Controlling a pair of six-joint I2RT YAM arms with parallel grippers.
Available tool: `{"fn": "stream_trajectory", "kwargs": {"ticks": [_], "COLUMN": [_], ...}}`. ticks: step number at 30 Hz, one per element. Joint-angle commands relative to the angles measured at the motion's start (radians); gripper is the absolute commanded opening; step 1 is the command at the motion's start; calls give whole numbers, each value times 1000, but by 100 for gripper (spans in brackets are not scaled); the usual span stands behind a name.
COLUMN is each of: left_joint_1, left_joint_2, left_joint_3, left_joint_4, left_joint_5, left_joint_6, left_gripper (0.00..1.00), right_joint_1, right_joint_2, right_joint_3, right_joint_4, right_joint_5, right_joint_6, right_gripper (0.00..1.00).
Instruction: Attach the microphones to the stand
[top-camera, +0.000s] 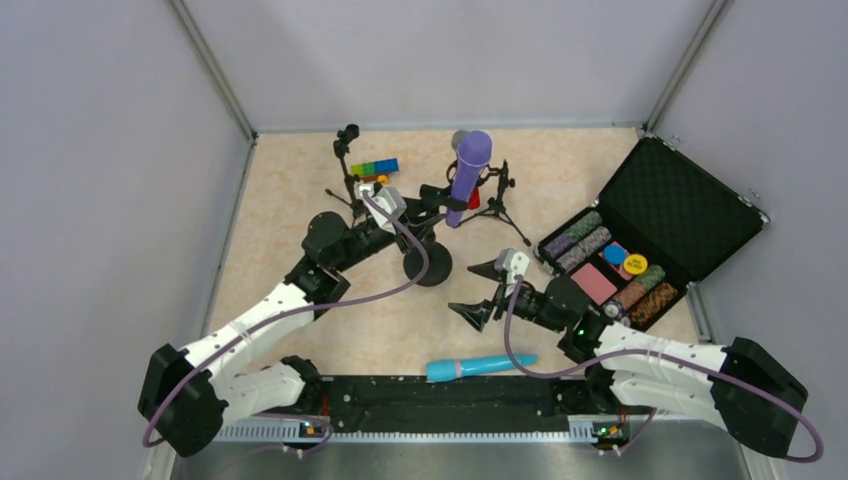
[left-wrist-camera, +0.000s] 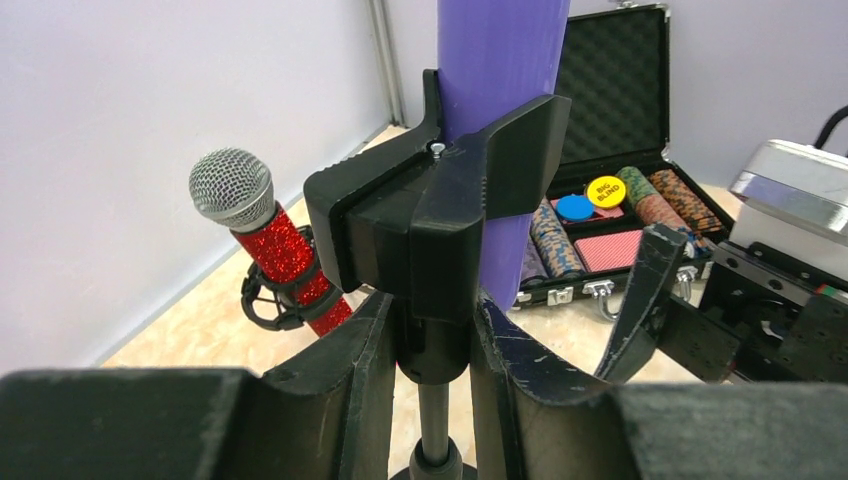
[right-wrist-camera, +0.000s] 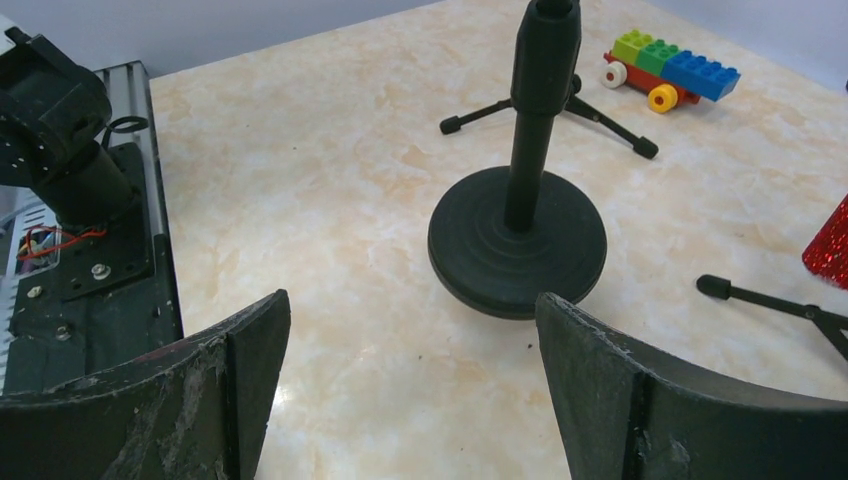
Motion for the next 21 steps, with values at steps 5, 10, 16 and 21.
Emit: {"fn": "stream_trajectory", "kwargs": {"ticks": [5, 10, 16, 21], "left_joint_1": [38, 81, 154, 191], "left_joint_2": [54, 93, 118, 152], "left_joint_3": [28, 32, 26, 35], "left_joint_4": [217, 249, 272, 292], "left_joint_5": [-66, -66, -77, -87], "left_joint_6": [-30, -43, -88, -85], "left_gripper": [0, 0, 0, 0], "right_joint_1": [-1, -2, -2, -1], "right_joint_2": [8, 18, 31, 36], "right_joint_3": [-35, -43, -48, -54], "right_joint_4": [92, 98, 100, 109], "right_joint_5": [20, 29, 34, 37], "right_joint_6": [62, 60, 56, 55], "right_gripper": [90, 90, 90, 90]}}
